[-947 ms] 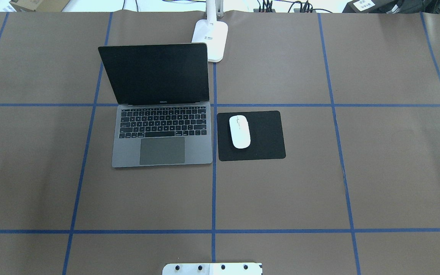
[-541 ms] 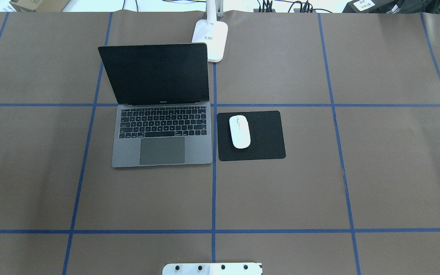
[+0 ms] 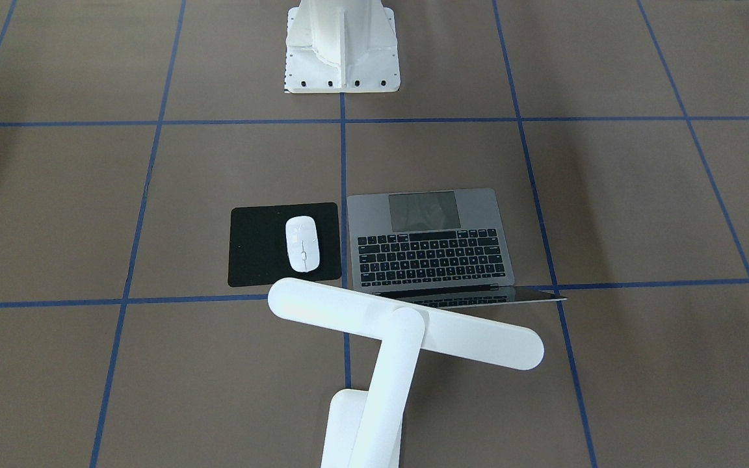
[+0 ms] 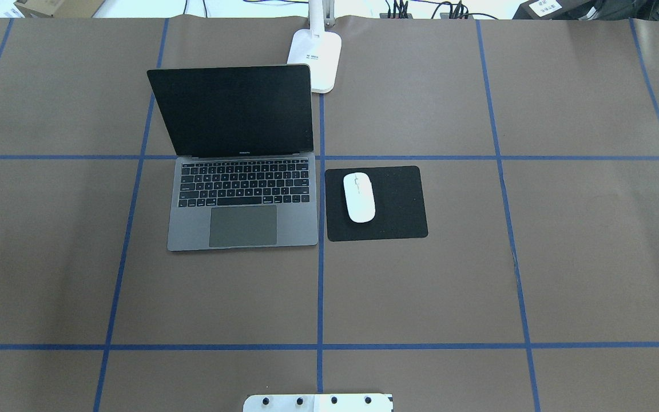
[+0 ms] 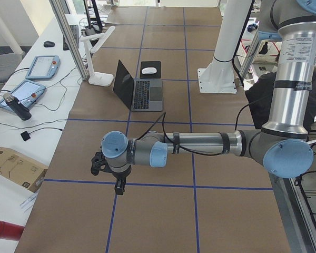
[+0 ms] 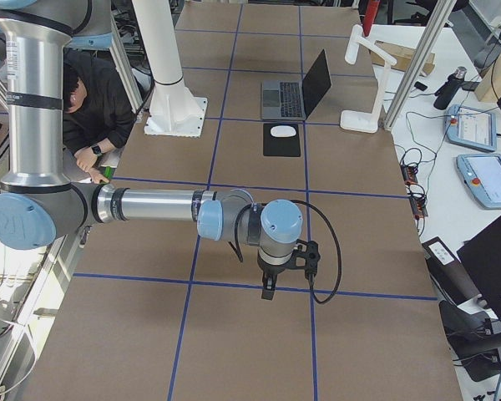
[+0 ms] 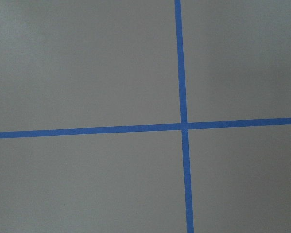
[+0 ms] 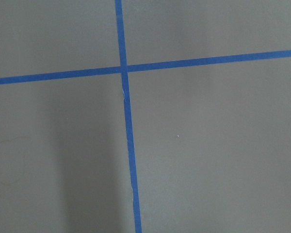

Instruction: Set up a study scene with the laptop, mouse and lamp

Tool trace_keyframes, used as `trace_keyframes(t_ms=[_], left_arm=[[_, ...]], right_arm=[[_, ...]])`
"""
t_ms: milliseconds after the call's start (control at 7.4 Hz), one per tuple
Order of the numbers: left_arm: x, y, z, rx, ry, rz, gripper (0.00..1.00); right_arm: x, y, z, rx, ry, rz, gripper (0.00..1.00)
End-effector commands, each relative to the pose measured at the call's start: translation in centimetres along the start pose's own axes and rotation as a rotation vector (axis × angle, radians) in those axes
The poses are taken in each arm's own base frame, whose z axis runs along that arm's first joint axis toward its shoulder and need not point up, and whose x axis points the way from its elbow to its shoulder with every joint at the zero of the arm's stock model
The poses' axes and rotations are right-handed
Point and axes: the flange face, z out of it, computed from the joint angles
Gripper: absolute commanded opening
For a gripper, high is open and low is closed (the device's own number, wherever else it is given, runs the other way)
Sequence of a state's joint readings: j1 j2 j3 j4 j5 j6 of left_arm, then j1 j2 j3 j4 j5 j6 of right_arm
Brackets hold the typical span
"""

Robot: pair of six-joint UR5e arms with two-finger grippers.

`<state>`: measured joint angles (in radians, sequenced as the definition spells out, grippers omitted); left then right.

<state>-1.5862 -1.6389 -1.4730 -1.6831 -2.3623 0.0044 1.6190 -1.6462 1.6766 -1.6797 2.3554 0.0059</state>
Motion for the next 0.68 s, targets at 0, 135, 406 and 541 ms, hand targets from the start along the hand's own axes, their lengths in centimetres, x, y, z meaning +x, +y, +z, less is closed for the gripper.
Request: trace_keyframes(t_ms=[0, 135, 406, 541], left_arm=[[-0.08, 0.05, 0.08, -0.001, 0.000, 0.001, 0.99], [-0.18, 0.15, 0.18, -0.003, 0.000, 0.000, 0.99], [-0.27, 0.25, 0.29, -0.005, 0.002, -0.002, 0.99], [-0.47, 0.31, 0.49, -0.008, 0.002, -0.005, 0.99]], right_arm=[[-0.03, -0.02, 0.01, 0.000, 0.001, -0.002, 1.00], [-0.20, -0.04, -0.16, 0.004, 0.001, -0.006, 1.00], [-0.56, -0.45, -0.53, 0.012, 0.002, -0.014, 1.00], [-0.56, -0.45, -0.54, 0.012, 0.002, -0.014, 1.00]])
